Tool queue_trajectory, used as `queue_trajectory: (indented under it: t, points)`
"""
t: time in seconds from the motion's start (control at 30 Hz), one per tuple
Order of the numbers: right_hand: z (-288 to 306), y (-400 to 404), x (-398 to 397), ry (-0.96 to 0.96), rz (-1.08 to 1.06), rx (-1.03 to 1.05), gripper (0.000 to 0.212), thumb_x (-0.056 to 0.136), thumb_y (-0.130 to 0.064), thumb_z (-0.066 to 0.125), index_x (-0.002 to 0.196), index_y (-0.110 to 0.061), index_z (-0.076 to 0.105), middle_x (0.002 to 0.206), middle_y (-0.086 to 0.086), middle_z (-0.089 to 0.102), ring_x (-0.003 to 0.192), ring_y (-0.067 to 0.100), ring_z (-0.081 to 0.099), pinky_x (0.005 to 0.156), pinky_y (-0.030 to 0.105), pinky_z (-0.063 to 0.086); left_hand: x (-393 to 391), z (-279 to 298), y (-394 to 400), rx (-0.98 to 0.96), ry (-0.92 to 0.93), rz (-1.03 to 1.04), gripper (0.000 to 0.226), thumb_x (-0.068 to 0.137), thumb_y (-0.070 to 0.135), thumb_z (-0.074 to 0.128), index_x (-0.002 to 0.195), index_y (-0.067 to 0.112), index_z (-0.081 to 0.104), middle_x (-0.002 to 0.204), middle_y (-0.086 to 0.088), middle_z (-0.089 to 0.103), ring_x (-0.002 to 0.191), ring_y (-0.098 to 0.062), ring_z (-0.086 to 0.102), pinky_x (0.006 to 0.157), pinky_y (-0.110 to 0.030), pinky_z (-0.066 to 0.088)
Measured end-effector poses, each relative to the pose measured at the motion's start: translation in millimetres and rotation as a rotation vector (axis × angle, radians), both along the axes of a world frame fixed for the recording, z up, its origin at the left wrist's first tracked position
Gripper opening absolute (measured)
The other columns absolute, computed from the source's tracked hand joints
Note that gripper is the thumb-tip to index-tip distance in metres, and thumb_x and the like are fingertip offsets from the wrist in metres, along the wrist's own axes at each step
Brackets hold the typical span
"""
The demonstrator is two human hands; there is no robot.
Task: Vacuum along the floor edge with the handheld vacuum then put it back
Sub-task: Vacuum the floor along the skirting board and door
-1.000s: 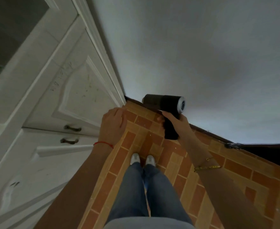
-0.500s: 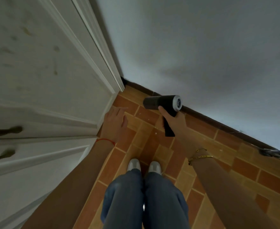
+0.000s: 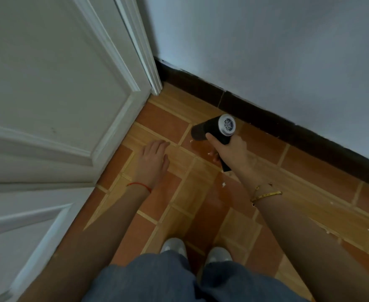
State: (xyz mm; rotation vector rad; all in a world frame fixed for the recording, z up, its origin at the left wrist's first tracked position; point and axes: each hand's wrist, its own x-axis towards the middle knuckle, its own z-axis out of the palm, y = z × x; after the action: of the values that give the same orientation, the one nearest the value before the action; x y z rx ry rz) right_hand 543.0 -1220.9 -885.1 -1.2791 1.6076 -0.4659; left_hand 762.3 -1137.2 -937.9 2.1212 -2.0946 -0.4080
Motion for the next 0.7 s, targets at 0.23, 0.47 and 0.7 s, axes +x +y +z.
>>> queue_trajectory:
  t: [0.23, 0.47, 0.7]
  points:
    - [-70, -16, 11, 0.127, 0.06, -0.123, 0.039, 0.082, -0.052, 0.069, 0.083, -0.012, 0.064, 0.066, 0.002, 0.066, 0.059, 0.014, 0.064, 0.059, 0.029, 0.054, 1, -76, 6, 0.006, -0.076, -0.003, 0.047, 0.097, 0.022, 0.049, 0.142, 0.009, 0.043, 0.143, -0.014, 0.047, 0.134, -0.033, 0.041, 0.113, -0.05, 0.034]
    - [-83, -12, 13, 0.126, 0.144, -0.158, 0.048, 0.077, -0.055, 0.07, 0.1, -0.013, 0.065, 0.073, -0.001, 0.065, 0.069, 0.016, 0.067, 0.061, 0.041, 0.059, -3, -113, 15, -0.011, -0.046, 0.077, 0.051, 0.103, 0.033, 0.029, 0.148, 0.01, 0.038, 0.151, -0.013, 0.041, 0.142, -0.032, 0.033, 0.118, -0.054, 0.025]
    - [-83, -9, 17, 0.161, 0.237, -0.211, 0.046, 0.079, -0.056, 0.069, 0.103, -0.017, 0.062, 0.072, -0.009, 0.061, 0.064, 0.007, 0.061, 0.055, 0.019, 0.044, -3, -120, 18, -0.088, 0.026, 0.091, 0.051, 0.103, 0.032, 0.031, 0.149, 0.012, 0.037, 0.153, -0.011, 0.039, 0.146, -0.029, 0.029, 0.121, -0.054, 0.018]
